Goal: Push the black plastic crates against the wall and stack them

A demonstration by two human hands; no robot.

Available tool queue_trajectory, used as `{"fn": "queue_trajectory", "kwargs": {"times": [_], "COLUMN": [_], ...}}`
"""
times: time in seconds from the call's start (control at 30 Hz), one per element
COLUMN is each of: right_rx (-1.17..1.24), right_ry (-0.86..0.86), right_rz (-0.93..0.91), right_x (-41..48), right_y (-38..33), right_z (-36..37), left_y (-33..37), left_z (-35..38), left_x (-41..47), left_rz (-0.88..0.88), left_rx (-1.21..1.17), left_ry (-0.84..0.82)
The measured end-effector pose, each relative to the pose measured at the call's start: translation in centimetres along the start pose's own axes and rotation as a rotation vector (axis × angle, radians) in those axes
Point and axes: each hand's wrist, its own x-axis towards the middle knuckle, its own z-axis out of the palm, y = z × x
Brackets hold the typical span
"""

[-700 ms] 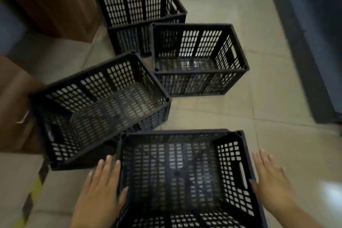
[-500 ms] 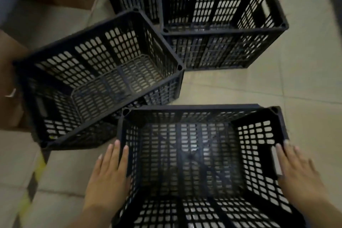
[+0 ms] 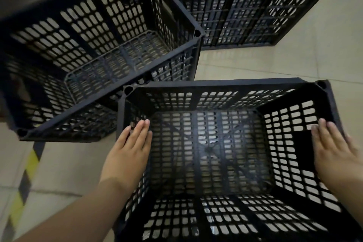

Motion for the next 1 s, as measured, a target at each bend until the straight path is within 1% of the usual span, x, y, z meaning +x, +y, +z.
{"fn": "queue_trajectory", "kwargs": {"times": [0.1, 0.17, 0.33, 0.43, 0.5, 0.53, 0.57, 0.6, 0.63, 0.67, 0.73, 0.8, 0.83, 0.87, 0.93, 0.97, 1.0], "right_rx": [-0.057, -0.112, -0.2, -0.239, -0.279, -0.329, -0.391, -0.422, -0.486, -0.509, -0.503, -0.536, -0.53, -0.524, -0.563, -0.574, -0.562], "right_ry": [0.035, 0.098, 0.22, 0.275, 0.17, 0.057, -0.007, -0.011, -0.094, -0.218, -0.334, -0.306, -0.276, -0.252, -0.211, -0.219, -0.193], "right_rz": [-0.024, -0.029, -0.127, -0.179, -0.219, -0.286, -0.38, -0.449, -0.487, -0.459, -0.444, -0.514, -0.571, -0.624, -0.775, -0.855, -0.943], "right_x": [-0.1, -0.5, -1.8, -2.3, -2.3, -2.5, -2.5, -2.6, -2.8, -3.1, -3.2, -3.5, -3.9, -4.3, -5.5, -6.2, -6.8], "right_y": [-0.8, -1.1, -2.6, -4.2, -7.0, -8.8, -10.6, -12.6, -14.6, -16.7, -20.3, -24.0, -25.9, -28.0, -31.6, -33.3, -35.0], "right_z": [-1.4, -2.1, -5.8, -8.1, -10.7, -12.2, -13.8, -15.4, -17.0, -18.4, -19.9, -21.2, -21.8, -22.7, -23.7, -24.4, -24.9], "left_y": [-0.6, -0.8, -2.5, -4.4, -5.8, -6.5, -7.2, -7.9, -8.6, -9.3, -10.6, -11.8, -12.5, -12.8, -13.0, -13.3, -13.5], "left_z": [0.1, 0.4, 0.9, 1.3, 2.1, 2.5, 2.9, 3.4, 4.2, 5.0, 7.1, 9.7, 10.5, 11.9, 14.5, 15.6, 16.7], "left_x": [-0.8, -2.0, -7.0, -10.3, -12.9, -14.5, -16.1, -17.8, -19.6, -21.4, -25.5, -29.6, -31.8, -34.2, -38.5, -40.5, -42.4], "left_rz": [0.026, 0.016, -0.029, -0.09, -0.133, -0.139, -0.139, -0.153, -0.174, -0.194, -0.249, -0.273, -0.343, -0.362, -0.465, -0.483, -0.491], "left_rx": [0.005, 0.0, -0.002, -0.05, -0.088, -0.099, -0.117, -0.13, -0.146, -0.171, -0.186, -0.216, -0.244, -0.275, -0.237, -0.281, -0.354], "left_ry": [-0.006, -0.019, -0.062, -0.079, -0.089, -0.098, -0.111, -0.131, -0.154, -0.166, -0.166, 0.022, -0.043, -0.049, 0.021, -0.006, -0.075]}}
